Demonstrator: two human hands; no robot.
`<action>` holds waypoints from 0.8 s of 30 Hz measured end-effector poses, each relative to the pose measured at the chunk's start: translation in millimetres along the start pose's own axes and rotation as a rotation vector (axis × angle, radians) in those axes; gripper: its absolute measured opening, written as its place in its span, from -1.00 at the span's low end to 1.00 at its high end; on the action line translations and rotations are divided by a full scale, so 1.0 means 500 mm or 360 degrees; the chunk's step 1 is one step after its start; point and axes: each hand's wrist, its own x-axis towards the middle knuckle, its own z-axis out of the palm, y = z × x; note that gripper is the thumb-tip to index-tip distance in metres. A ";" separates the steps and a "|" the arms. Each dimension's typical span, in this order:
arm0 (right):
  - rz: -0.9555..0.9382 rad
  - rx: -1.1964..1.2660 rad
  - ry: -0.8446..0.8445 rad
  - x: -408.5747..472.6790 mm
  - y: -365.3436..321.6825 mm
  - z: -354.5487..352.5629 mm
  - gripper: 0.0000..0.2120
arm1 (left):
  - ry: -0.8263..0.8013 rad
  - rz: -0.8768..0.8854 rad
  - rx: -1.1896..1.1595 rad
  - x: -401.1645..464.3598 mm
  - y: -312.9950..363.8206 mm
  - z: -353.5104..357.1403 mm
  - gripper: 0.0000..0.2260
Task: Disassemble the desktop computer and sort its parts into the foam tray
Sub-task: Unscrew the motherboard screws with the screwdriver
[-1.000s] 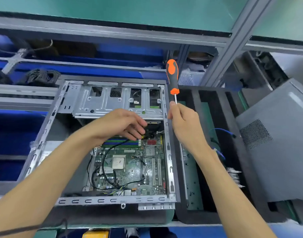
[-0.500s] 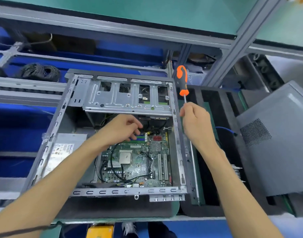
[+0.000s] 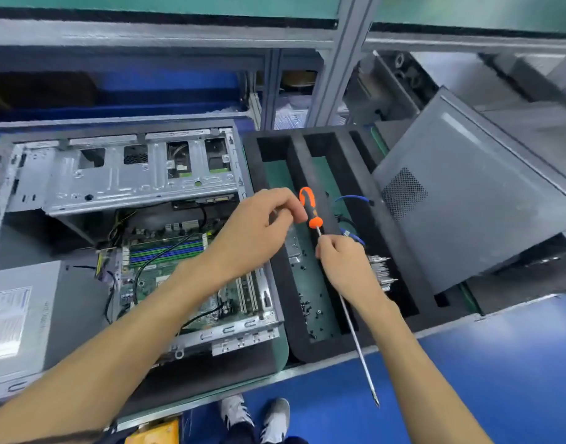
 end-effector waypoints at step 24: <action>0.0125 -0.0986 -0.0247 -0.066 0.166 0.105 -0.69 | -0.0081 0.0241 0.0383 -0.040 -0.009 0.088 -0.73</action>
